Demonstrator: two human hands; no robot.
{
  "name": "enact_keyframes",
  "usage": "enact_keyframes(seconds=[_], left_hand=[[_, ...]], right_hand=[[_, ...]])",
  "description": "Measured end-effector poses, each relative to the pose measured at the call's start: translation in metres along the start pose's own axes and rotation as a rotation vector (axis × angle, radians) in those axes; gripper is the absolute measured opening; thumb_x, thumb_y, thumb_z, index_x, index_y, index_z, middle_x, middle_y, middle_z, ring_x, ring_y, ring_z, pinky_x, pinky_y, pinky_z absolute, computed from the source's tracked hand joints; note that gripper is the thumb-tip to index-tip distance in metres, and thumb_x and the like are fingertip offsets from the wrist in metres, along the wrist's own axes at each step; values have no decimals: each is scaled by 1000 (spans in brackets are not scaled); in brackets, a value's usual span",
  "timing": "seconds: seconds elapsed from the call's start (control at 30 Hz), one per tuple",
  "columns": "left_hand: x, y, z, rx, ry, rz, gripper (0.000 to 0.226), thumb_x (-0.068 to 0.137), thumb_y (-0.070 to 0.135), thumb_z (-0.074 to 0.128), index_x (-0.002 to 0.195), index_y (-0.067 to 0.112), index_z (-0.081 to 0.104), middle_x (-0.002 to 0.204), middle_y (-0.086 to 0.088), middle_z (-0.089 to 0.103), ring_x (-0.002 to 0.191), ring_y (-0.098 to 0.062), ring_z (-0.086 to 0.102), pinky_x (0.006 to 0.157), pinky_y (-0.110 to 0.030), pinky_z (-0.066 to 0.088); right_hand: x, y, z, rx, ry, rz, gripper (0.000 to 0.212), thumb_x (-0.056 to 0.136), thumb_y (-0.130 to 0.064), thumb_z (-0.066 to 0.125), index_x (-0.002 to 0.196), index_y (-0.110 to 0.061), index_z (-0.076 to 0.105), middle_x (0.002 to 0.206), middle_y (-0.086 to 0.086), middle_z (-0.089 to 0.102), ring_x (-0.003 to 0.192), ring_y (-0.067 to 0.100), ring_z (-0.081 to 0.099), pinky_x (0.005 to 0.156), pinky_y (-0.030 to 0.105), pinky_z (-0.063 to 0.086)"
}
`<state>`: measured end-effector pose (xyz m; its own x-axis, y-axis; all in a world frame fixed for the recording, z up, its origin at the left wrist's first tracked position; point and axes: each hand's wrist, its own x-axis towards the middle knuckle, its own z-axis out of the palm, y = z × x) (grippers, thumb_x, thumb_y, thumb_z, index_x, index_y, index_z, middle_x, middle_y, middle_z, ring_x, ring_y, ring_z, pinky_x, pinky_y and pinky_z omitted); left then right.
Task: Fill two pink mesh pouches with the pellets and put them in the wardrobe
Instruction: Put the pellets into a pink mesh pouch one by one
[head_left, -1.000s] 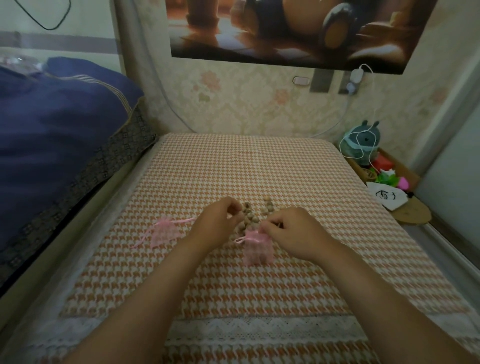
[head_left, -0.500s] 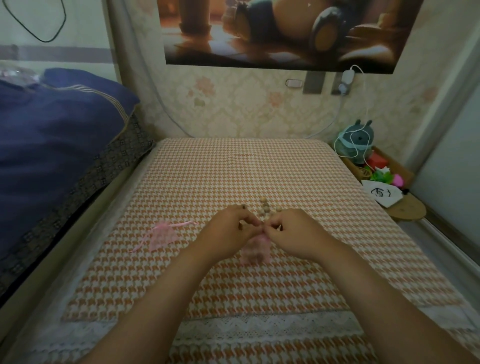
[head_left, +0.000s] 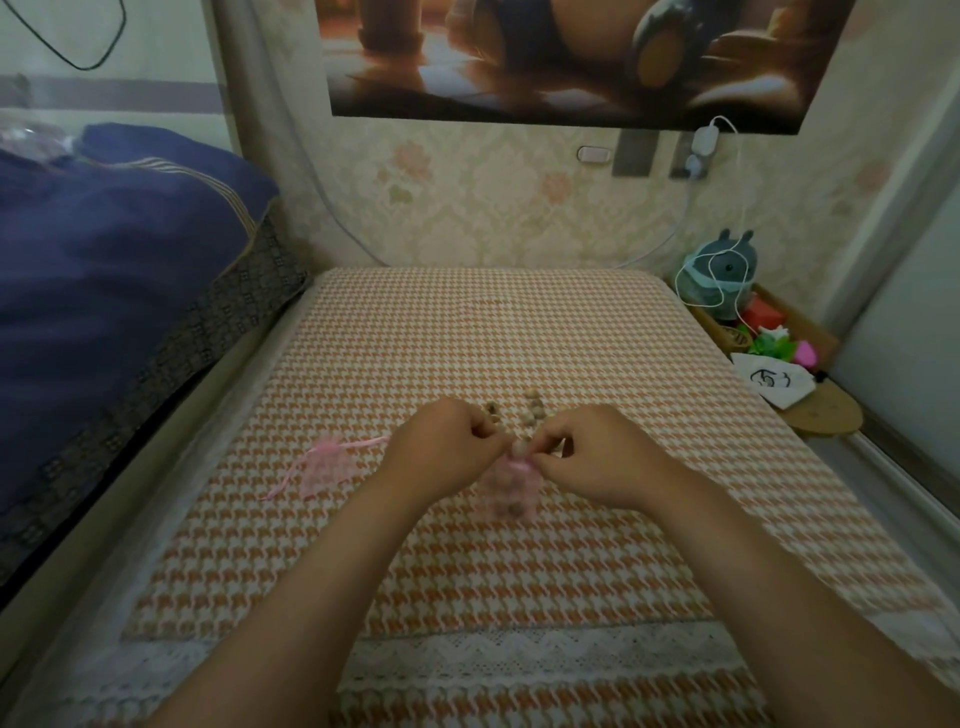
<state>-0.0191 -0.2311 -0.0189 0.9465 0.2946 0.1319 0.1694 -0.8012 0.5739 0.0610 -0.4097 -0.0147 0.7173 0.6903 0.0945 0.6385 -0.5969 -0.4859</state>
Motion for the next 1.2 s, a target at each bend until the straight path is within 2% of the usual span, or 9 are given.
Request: enact_keyframes(seconds=[0.13,0.3,0.47,0.6,0.7,0.8,0.9,1.07,1.2], left_hand=[[-3,2,-6,30,0,5,48,88,48,61,55,13,62,44,1,48,43,-16,44,50,-30,39],[-4,0,-10,24,-46,-25,24,79,38,68,61,22,71,62,2,69,60,-13,65,61,-36,58],[-8,1,-18,-52,-120,-23,15,78,20,66,71,31,75,76,6,73,70,-9,68,67,-33,60],[-13,-8,-25,-59,-79,-50,15,82,18,65,80,30,74,80,10,71,67,-1,61,56,-19,49],[-14,-18,-28,-51,-36,-61,16,86,18,62,88,26,76,84,11,69,67,1,58,54,-14,42],[-15,-25,-26,-38,-13,-84,17,87,20,61,82,16,77,84,3,73,73,-8,65,63,-24,54],[-13,-33,-21,-33,22,-71,20,85,27,62,78,14,75,79,-1,74,76,-13,68,73,-34,58],[-10,-37,-22,-75,-33,-42,16,88,25,63,98,25,77,107,12,70,79,3,55,68,-13,42],[-9,-41,-23,-123,-90,-51,24,88,19,62,109,23,75,118,8,68,77,2,57,64,-10,41]], right_hand=[[1,-4,-2,-51,-7,-44,9,84,-45,65,85,-47,73,83,-23,70,74,-2,62,70,32,56],[1,-10,-1,-22,-61,-97,7,84,-44,71,87,-44,77,79,-27,68,73,-2,61,68,26,52],[2,-11,3,-10,-76,-119,11,86,-44,69,93,-41,77,89,-24,70,78,-2,61,74,30,56],[7,-10,9,113,65,-64,13,91,-28,65,98,-38,70,95,-20,68,68,-2,57,69,26,52],[13,-6,17,8,57,-8,17,93,-25,63,102,-37,69,100,-17,68,82,-1,60,78,31,55],[21,-8,29,-133,-29,12,18,90,-27,64,101,-35,74,104,-13,71,95,10,65,82,33,54],[29,-15,36,-246,-54,-5,15,85,-32,66,97,-33,76,96,-11,70,90,13,65,71,28,49],[36,-18,44,-382,-127,-23,5,85,-31,66,87,-32,70,80,-10,59,83,16,63,55,24,32],[36,-15,39,-306,-97,13,15,87,-34,67,100,-34,75,93,-13,68,91,12,65,69,26,44]])
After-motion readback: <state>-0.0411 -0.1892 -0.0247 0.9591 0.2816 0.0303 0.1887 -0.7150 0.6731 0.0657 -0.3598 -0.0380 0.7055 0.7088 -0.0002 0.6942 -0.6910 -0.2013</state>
